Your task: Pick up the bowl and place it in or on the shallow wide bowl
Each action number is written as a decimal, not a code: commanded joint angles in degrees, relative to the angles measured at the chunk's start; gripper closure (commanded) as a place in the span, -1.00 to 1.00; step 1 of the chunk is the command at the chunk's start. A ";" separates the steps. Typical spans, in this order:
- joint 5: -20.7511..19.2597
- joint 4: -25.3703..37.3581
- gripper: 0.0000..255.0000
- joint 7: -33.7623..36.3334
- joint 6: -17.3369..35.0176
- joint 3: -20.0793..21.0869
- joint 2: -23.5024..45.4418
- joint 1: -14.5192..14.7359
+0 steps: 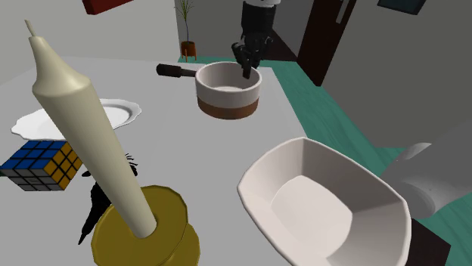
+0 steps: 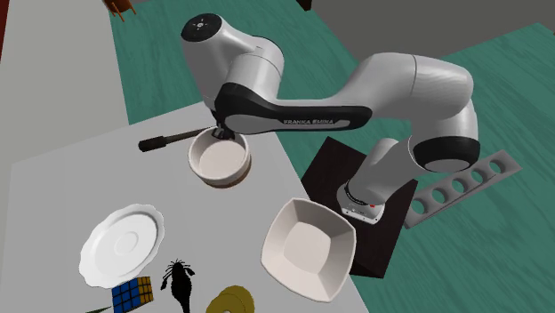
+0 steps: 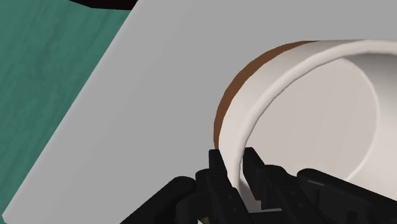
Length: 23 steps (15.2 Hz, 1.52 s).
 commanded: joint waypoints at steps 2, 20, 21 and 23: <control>-0.25 2.84 1.00 0.08 -2.37 -0.02 0.65 -0.12; -2.61 24.57 1.00 1.52 -17.40 1.17 7.78 -0.04; -1.84 22.54 1.00 1.84 -17.31 1.18 5.71 0.12; -0.38 18.89 1.00 2.53 -17.34 1.26 1.77 0.54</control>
